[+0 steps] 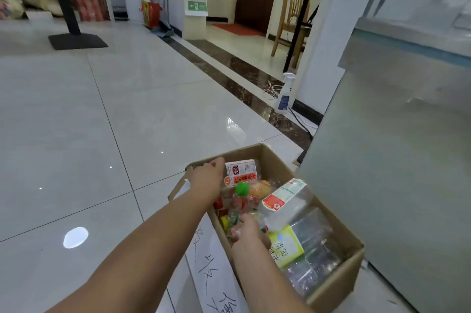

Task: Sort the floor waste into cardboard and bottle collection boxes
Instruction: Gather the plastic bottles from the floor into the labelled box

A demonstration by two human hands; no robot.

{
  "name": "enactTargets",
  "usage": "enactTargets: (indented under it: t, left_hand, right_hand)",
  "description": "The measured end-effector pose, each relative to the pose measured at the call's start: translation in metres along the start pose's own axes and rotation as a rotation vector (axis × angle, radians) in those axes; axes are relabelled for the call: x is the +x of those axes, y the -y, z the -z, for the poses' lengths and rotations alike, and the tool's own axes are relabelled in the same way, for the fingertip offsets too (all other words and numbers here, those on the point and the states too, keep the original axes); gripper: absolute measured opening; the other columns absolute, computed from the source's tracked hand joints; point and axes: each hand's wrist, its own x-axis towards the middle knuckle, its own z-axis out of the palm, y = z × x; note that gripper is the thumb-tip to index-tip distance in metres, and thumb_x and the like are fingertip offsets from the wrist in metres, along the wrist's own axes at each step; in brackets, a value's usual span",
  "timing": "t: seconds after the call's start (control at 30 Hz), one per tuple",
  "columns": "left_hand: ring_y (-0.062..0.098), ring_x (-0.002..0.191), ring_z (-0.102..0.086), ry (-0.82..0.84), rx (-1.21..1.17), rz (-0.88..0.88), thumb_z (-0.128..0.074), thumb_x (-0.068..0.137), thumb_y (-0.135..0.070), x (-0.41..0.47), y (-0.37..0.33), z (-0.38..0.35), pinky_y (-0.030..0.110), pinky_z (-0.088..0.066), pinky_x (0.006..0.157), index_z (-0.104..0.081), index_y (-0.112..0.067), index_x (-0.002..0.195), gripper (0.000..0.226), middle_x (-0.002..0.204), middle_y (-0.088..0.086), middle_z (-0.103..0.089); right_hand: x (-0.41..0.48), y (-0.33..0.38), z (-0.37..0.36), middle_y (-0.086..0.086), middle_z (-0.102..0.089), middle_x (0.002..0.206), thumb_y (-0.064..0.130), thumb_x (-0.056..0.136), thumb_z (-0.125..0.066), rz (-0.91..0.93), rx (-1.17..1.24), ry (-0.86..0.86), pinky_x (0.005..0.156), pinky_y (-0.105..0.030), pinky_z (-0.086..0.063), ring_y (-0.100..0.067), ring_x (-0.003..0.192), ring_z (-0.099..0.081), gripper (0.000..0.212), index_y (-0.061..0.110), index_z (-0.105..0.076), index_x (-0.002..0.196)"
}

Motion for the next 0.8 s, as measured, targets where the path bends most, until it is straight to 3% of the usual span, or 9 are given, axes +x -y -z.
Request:
enactTargets:
  t: [0.13,0.2,0.27,0.4,0.5,0.6,0.7,0.8]
  left_hand:
    - [0.03,0.1,-0.064,0.022,0.091,-0.045,-0.05,0.088,-0.015,0.014,0.001,0.002,0.035,-0.047,0.075,-0.031,-0.006,0.127,0.043,0.114,0.01,-0.064]
    - [0.029,0.108,-0.06,0.021,0.177,-0.07,-0.05,0.09,-0.013,0.012,-0.001,0.004,0.034,-0.039,0.073,-0.03,-0.005,0.13,0.046,0.118,0.009,-0.062]
    - [0.029,0.116,-0.051,0.028,0.192,-0.068,-0.051,0.091,-0.021,0.01,0.004,-0.007,0.036,-0.039,0.081,-0.031,-0.007,0.129,0.045,0.121,0.009,-0.06]
    - [0.03,0.127,-0.039,-0.021,-0.022,-0.055,-0.05,0.093,-0.031,0.003,0.019,-0.023,0.04,-0.035,0.104,-0.033,-0.009,0.134,0.049,0.132,0.012,-0.052]
    - [0.028,0.126,-0.039,-0.17,-0.118,-0.132,-0.051,0.093,-0.04,-0.01,0.031,-0.026,0.035,-0.037,0.103,-0.036,-0.011,0.138,0.056,0.137,0.012,-0.043]
    - [0.027,0.129,-0.035,-0.227,-0.128,-0.187,-0.039,0.098,-0.046,-0.027,0.045,-0.029,0.034,-0.036,0.102,-0.025,-0.01,0.148,0.063,0.142,0.011,-0.035]
    - [0.028,0.127,-0.036,-0.237,-0.101,-0.131,-0.038,0.098,-0.045,-0.046,0.065,-0.028,0.036,-0.037,0.099,-0.016,-0.011,0.152,0.067,0.145,0.01,-0.032]
    - [0.03,0.129,-0.034,-0.171,-0.036,-0.051,-0.032,0.101,-0.043,-0.074,0.104,-0.036,0.037,-0.035,0.1,-0.013,-0.01,0.153,0.064,0.149,0.013,-0.028]
  right_hand:
    - [0.012,-0.002,-0.002,-0.013,-0.055,0.073,0.006,0.077,-0.071,-0.026,-0.031,0.061,0.048,-0.027,-0.048,-0.019,0.054,-0.053,0.02,-0.001,-0.053,0.08]
    - [0.011,-0.003,-0.002,-0.015,-0.062,0.088,0.015,0.076,-0.075,-0.009,-0.075,0.11,0.05,-0.026,-0.054,-0.02,0.061,-0.058,0.031,0.001,-0.059,0.098]
    - [0.011,-0.003,-0.003,-0.017,-0.065,0.1,0.025,0.075,-0.075,0.0,-0.123,0.151,0.052,-0.029,-0.057,-0.021,0.066,-0.06,0.044,0.005,-0.058,0.11]
    - [0.006,0.006,-0.001,-0.015,-0.06,0.111,0.039,0.079,-0.07,-0.015,-0.226,0.272,0.073,-0.038,-0.055,-0.022,0.078,-0.056,0.048,0.014,-0.055,0.116]
    - [-0.002,-0.002,-0.006,-0.015,-0.061,0.118,0.047,0.076,-0.073,0.047,-0.348,0.263,0.073,-0.036,-0.056,-0.026,0.091,-0.061,0.062,0.011,-0.052,0.121]
    - [-0.014,-0.011,-0.012,-0.017,-0.058,0.125,0.059,0.084,-0.056,0.135,-0.639,0.204,0.091,-0.038,-0.051,-0.031,0.112,-0.058,0.073,0.004,-0.047,0.13]
    - [-0.034,-0.01,-0.01,-0.014,-0.041,0.146,0.045,0.103,-0.022,0.272,-0.98,0.178,0.11,-0.032,-0.029,-0.025,0.137,-0.036,0.06,0.002,-0.038,0.141]
    - [-0.049,-0.02,-0.013,-0.014,-0.04,0.146,0.044,0.102,-0.021,0.378,-1.111,0.168,0.113,-0.038,-0.029,-0.028,0.136,-0.037,0.055,0.008,-0.04,0.139]
